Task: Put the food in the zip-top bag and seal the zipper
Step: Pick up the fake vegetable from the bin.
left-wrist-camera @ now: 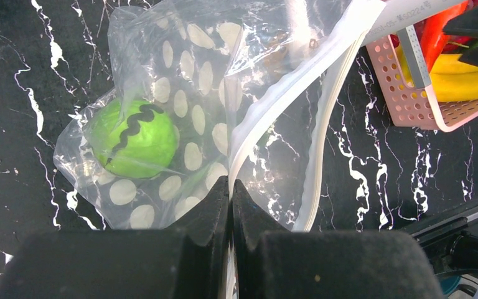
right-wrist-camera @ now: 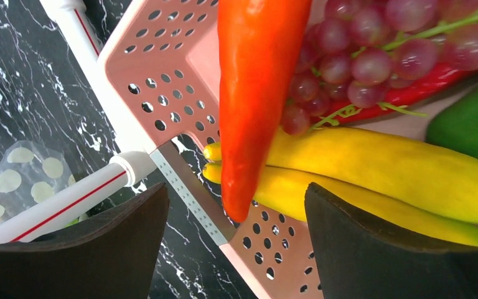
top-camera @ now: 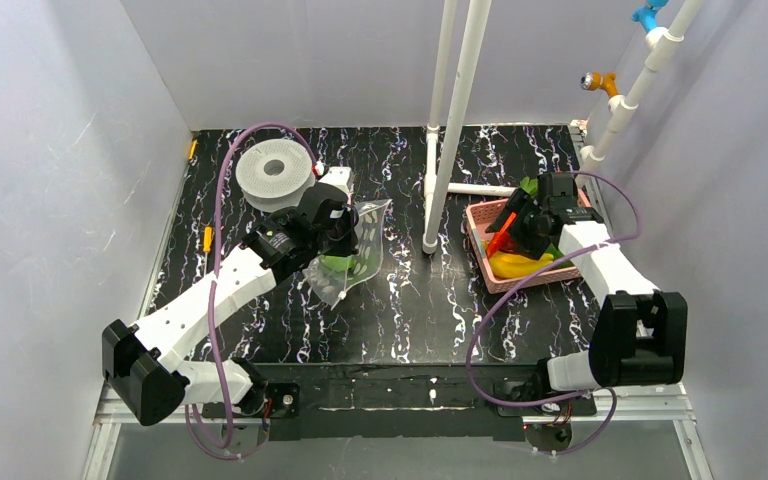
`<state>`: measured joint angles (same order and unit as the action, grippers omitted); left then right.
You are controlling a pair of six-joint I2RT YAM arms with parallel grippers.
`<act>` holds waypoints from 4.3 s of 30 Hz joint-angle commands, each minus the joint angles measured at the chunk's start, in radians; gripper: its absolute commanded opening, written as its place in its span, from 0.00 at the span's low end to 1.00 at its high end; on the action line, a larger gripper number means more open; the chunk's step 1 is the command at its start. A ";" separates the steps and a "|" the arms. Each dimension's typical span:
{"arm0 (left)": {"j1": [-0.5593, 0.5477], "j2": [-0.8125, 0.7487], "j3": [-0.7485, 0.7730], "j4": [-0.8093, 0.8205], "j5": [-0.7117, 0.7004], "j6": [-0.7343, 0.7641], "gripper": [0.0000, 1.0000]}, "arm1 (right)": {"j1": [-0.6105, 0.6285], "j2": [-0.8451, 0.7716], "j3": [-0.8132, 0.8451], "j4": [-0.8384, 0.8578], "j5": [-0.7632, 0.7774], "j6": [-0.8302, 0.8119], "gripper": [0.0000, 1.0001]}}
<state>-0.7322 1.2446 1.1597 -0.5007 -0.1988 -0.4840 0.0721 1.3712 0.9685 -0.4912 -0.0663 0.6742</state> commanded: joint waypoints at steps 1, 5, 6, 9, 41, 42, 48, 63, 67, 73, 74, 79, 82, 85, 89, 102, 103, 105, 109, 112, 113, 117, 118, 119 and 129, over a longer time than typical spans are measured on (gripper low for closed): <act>0.005 -0.016 0.027 0.010 0.018 0.008 0.00 | -0.001 0.033 0.022 0.083 -0.086 0.001 0.84; 0.005 -0.012 0.027 0.010 0.022 0.008 0.00 | -0.001 0.024 0.013 0.090 -0.028 -0.034 0.84; 0.005 -0.012 0.027 0.010 0.023 0.008 0.00 | -0.001 0.021 0.022 0.082 -0.008 -0.048 0.85; 0.006 -0.013 0.029 0.010 0.029 0.007 0.00 | -0.002 0.031 0.073 0.036 0.084 -0.083 0.90; 0.013 -0.026 0.030 0.008 0.037 0.003 0.00 | -0.060 0.390 0.426 0.127 0.343 -0.246 0.43; 0.012 -0.027 0.030 0.009 0.038 0.004 0.00 | -0.060 0.390 0.421 0.144 0.346 -0.258 0.40; 0.012 -0.034 0.029 0.008 0.024 0.007 0.00 | -0.060 0.436 0.440 0.147 0.340 -0.286 0.43; 0.013 -0.023 0.027 0.009 0.041 0.001 0.00 | -0.059 0.040 0.323 0.273 0.307 -0.366 0.01; 0.013 -0.022 0.028 0.008 0.050 0.000 0.00 | -0.054 -0.060 0.269 0.374 0.337 -0.417 0.01; 0.014 -0.038 0.025 0.010 0.029 0.000 0.00 | 0.012 -0.180 0.107 0.573 0.329 -0.517 0.01; 0.014 -0.040 0.024 0.010 0.026 0.002 0.00 | 0.034 -0.197 0.066 0.615 0.288 -0.565 0.01; 0.013 -0.040 0.025 0.009 0.030 0.003 0.00 | 0.145 -0.232 -0.133 0.813 0.004 -0.883 0.01; 0.014 -0.037 0.025 0.010 0.037 0.000 0.00 | 0.195 -0.197 -0.160 0.779 0.022 -0.938 0.01; 0.013 -0.035 0.025 0.010 0.038 -0.001 0.00 | 0.255 -0.184 -0.199 0.766 0.079 -0.979 0.01; 0.013 -0.026 0.025 0.011 0.051 -0.005 0.00 | 0.307 -0.195 -0.218 0.661 0.166 -0.958 0.01; 0.014 -0.022 0.025 0.012 0.049 -0.005 0.00 | 0.344 -0.330 -0.218 0.228 0.210 -0.448 0.62; 0.014 -0.021 0.025 0.012 0.047 -0.005 0.00 | 0.344 -0.323 -0.185 0.161 0.231 -0.386 0.67; 0.013 -0.020 0.023 0.010 0.043 -0.003 0.00 | 0.342 -0.310 -0.109 0.041 0.246 -0.264 0.70; 0.013 -0.019 0.026 0.008 0.037 -0.002 0.00 | 0.326 -0.327 -0.057 -0.064 0.304 0.148 0.78; 0.013 -0.019 0.025 0.007 0.037 -0.002 0.00 | 0.304 -0.352 -0.083 -0.075 0.366 0.457 0.78; 0.013 -0.018 0.025 0.008 0.038 -0.002 0.00 | 0.296 -0.356 -0.096 -0.077 0.388 0.557 0.79; 0.014 -0.021 0.025 0.007 0.036 -0.001 0.00 | 0.259 -0.371 -0.156 -0.080 0.430 0.890 0.98; 0.013 -0.022 0.025 0.007 0.032 0.000 0.00 | 0.255 -0.384 -0.177 -0.054 0.455 0.941 0.98; 0.013 -0.024 0.025 0.007 0.028 0.001 0.00 | 0.250 -0.395 -0.203 -0.018 0.479 0.982 0.98; 0.013 -0.050 0.028 0.008 0.039 0.000 0.00 | 0.197 -0.327 -0.223 -0.022 0.557 1.171 0.94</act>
<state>-0.7219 1.2406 1.1599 -0.4946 -0.1537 -0.4896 0.2830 1.0219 0.7338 -0.5310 0.4056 1.7256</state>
